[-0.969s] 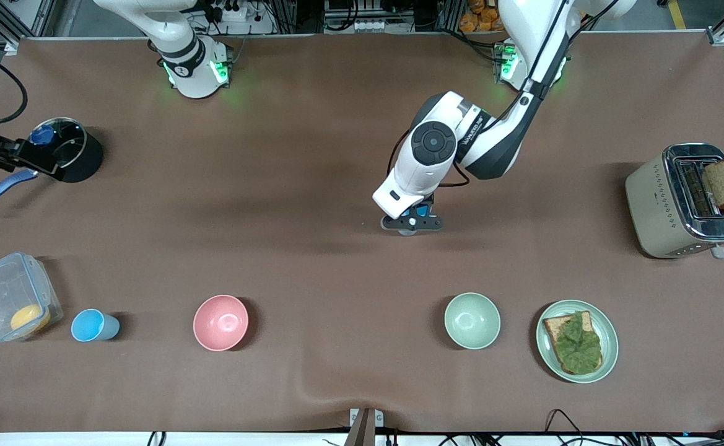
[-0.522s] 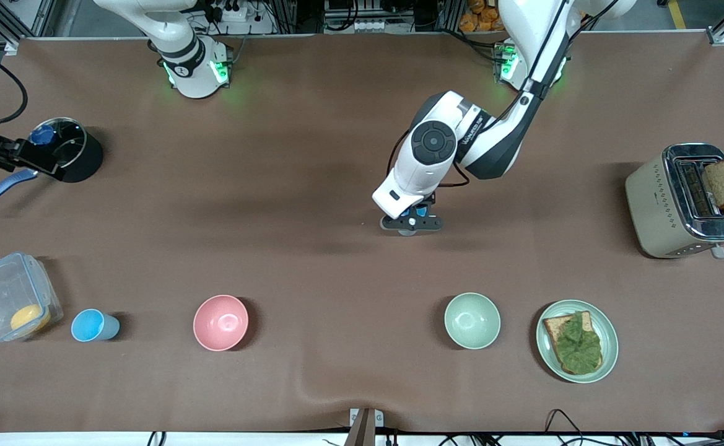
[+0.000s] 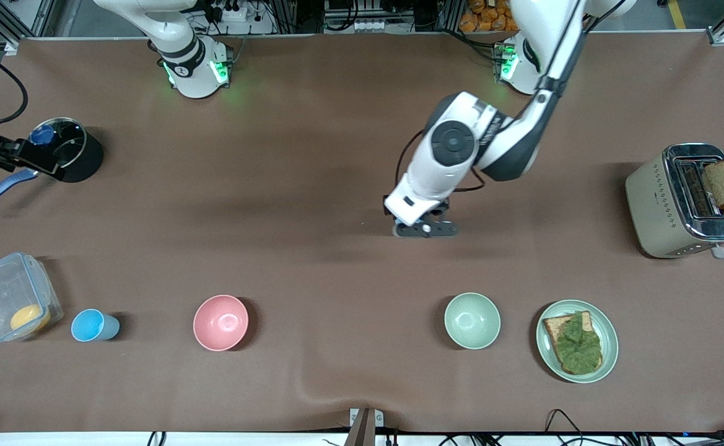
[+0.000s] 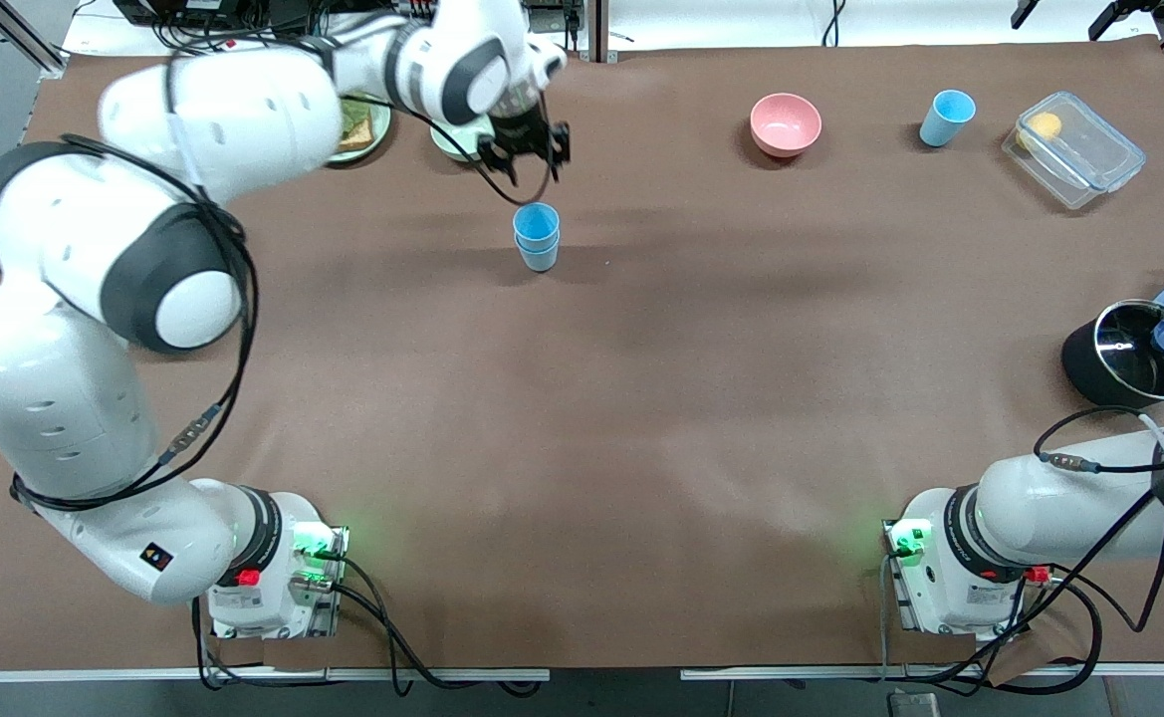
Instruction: Stack blue cups with both arms
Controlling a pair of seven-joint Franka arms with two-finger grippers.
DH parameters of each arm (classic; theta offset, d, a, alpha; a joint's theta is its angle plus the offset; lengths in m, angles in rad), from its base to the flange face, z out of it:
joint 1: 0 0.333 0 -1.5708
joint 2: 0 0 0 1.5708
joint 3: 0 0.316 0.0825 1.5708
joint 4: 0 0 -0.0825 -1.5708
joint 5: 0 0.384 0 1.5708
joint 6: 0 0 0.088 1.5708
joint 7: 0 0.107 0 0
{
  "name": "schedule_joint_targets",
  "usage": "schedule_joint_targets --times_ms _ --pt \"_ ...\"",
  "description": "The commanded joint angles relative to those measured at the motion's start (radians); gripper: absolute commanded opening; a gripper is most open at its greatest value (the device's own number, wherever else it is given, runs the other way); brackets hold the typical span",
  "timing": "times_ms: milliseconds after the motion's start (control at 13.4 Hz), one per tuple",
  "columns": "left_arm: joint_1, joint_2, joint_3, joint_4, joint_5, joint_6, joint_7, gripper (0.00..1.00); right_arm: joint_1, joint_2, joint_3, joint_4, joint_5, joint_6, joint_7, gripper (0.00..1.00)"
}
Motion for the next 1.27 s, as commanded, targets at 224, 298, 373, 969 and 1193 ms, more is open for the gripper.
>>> schedule_joint_targets --times_ms 224,298,373,969,1193 --pt "0.228 -0.268 -0.017 -0.142 0.060 -0.022 0.068 1.00 -0.009 -0.012 0.015 -0.008 -0.016 -0.003 0.020 1.00" --pt "0.276 -0.326 -0.015 -0.173 0.058 -0.022 0.079 1.00 -0.009 -0.012 0.013 -0.008 -0.016 -0.003 0.020 1.00" --pt "0.323 -0.366 -0.017 -0.197 0.058 -0.022 0.081 1.00 -0.011 -0.012 0.015 -0.010 -0.015 -0.005 0.020 1.00" --pt "0.492 -0.584 0.060 -0.233 0.174 -0.269 0.407 1.00 -0.011 -0.012 0.013 -0.008 -0.015 -0.009 0.020 1.00" --pt "0.494 -0.589 0.069 -0.112 0.178 -0.480 0.407 1.00 -0.009 -0.012 0.013 -0.008 -0.015 -0.009 0.020 1.00"
